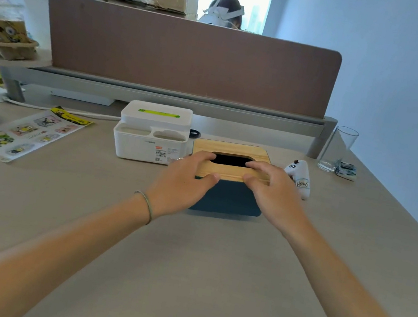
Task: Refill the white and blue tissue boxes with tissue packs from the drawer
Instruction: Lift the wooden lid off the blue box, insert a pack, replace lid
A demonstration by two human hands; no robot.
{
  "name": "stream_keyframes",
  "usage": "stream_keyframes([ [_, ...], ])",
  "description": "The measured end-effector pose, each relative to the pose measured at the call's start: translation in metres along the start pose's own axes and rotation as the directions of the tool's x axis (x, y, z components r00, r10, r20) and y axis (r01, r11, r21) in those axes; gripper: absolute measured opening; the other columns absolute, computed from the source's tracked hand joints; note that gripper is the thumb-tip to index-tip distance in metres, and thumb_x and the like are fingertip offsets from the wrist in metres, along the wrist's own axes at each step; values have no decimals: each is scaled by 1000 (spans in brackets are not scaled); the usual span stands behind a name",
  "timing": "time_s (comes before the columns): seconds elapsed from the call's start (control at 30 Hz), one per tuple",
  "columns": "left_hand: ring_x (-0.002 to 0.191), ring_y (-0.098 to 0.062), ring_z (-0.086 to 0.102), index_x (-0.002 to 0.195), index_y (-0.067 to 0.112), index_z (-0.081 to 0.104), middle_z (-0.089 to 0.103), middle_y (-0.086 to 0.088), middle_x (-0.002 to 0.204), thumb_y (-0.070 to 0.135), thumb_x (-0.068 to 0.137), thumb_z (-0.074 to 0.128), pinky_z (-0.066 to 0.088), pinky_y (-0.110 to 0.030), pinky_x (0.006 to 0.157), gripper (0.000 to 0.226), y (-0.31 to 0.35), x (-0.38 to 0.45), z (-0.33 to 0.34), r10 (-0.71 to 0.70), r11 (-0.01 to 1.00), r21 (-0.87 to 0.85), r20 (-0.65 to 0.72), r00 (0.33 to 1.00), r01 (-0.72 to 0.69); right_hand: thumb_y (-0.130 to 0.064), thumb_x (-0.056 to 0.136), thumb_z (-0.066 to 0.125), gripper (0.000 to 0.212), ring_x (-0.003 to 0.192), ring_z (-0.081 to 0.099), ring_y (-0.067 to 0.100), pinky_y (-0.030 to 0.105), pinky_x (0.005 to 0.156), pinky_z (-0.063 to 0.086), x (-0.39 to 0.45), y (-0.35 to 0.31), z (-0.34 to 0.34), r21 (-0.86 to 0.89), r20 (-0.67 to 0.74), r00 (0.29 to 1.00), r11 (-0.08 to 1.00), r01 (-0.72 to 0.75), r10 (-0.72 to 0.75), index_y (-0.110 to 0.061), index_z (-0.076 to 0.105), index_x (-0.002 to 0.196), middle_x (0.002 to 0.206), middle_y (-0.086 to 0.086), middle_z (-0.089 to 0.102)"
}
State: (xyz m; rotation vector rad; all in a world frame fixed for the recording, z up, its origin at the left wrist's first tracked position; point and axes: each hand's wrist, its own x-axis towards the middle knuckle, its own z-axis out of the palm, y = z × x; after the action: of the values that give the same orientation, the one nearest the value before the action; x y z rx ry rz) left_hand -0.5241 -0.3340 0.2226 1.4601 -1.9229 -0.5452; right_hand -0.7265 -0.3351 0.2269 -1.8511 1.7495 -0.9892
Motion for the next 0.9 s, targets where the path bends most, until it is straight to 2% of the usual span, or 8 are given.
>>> stream_keyframes([
  [0.1,93,-8,55,145,30,48,58,6,117,40,100,53,37,-24,81,46,-5,-20,2,-15,1000,-20,30,999,16,-39,90,57,39,112,56,13,36,98,45,-17,2,8,2,1,1000,1000,3,-3,-37,63,128,132,-4,59],
  [0.2,101,-16,55,143,32,49,60,7,111,42,100,53,37,-26,80,45,-9,-30,2,-32,999,9,20,999,32,-38,90,58,37,103,59,12,33,90,46,-26,4,13,20,38,999,1000,-19,18,-36,64,127,128,-3,60],
  [0.33,111,-19,54,149,32,45,61,3,127,43,100,53,39,-26,88,51,-13,-34,2,-23,1000,4,24,999,23,-36,93,57,37,110,53,11,29,91,40,-27,5,14,31,65,998,999,-14,12,-36,62,130,131,-4,56],
  [0.5,146,-15,32,160,40,10,31,8,162,59,78,75,32,-39,118,106,-33,-35,-9,-38,987,-153,47,998,45,-36,91,59,31,133,44,12,34,105,37,-20,-2,8,-121,-12,997,989,80,-82,-35,66,122,142,-6,49],
  [0.6,149,-5,21,158,45,-1,22,15,163,71,53,85,29,-48,121,138,-52,-27,-11,-53,940,-326,153,987,101,-29,93,57,16,103,57,11,30,85,44,-11,-23,12,-232,-88,950,934,273,-300,-26,72,97,106,-11,65],
  [0.7,146,2,27,157,42,-2,31,30,148,58,48,93,25,-38,123,146,-62,-17,-4,-20,881,-451,264,964,142,-34,96,51,36,64,54,18,33,55,37,1,-43,25,-318,96,950,895,312,-297,-20,61,65,63,-3,58],
  [0.8,136,14,34,153,42,1,34,31,143,38,53,92,27,-28,122,135,-64,-13,3,40,866,-488,283,958,108,-41,101,45,52,54,45,15,33,54,32,10,-54,33,-408,223,942,853,325,-252,-21,42,53,55,-3,47],
  [0.9,142,1,37,157,36,9,40,21,148,43,52,96,28,-37,123,137,-68,-10,7,29,861,-497,262,965,109,-48,103,36,54,58,49,15,35,56,37,10,-57,41,-448,306,931,834,324,-198,-21,45,57,60,-1,50],
])
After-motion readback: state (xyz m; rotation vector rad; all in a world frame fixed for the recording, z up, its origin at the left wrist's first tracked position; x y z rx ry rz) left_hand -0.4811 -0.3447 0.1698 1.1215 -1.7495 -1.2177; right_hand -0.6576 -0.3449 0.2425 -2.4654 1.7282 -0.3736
